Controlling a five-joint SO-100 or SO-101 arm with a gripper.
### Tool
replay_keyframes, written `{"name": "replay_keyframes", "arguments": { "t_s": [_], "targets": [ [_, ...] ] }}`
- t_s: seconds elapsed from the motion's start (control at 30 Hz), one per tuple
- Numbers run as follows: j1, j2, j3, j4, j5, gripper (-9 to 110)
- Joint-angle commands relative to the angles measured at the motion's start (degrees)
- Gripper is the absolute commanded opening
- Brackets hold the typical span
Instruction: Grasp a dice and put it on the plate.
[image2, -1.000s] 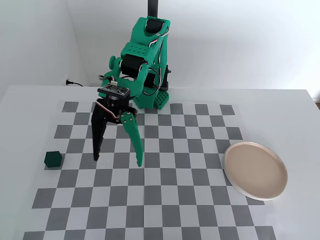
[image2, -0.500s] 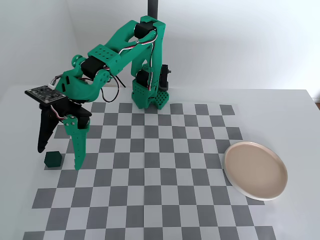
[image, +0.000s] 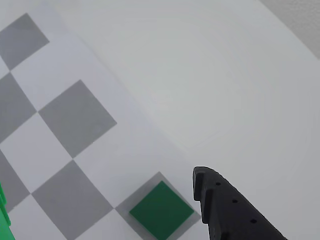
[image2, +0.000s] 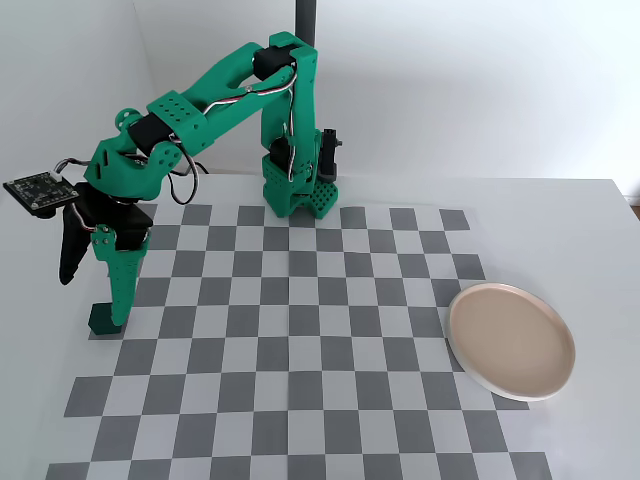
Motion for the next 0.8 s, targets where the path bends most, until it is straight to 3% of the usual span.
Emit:
{"name": "replay_keyframes", "arguments": {
  "t_s": [0.0,0.77],
  "targets": [
    [0.9,0.2,-6.7,-0.4,-0.2,36],
    [3.4,-9.9,-6.7,-4.0,-0.9,38]
  ]
}}
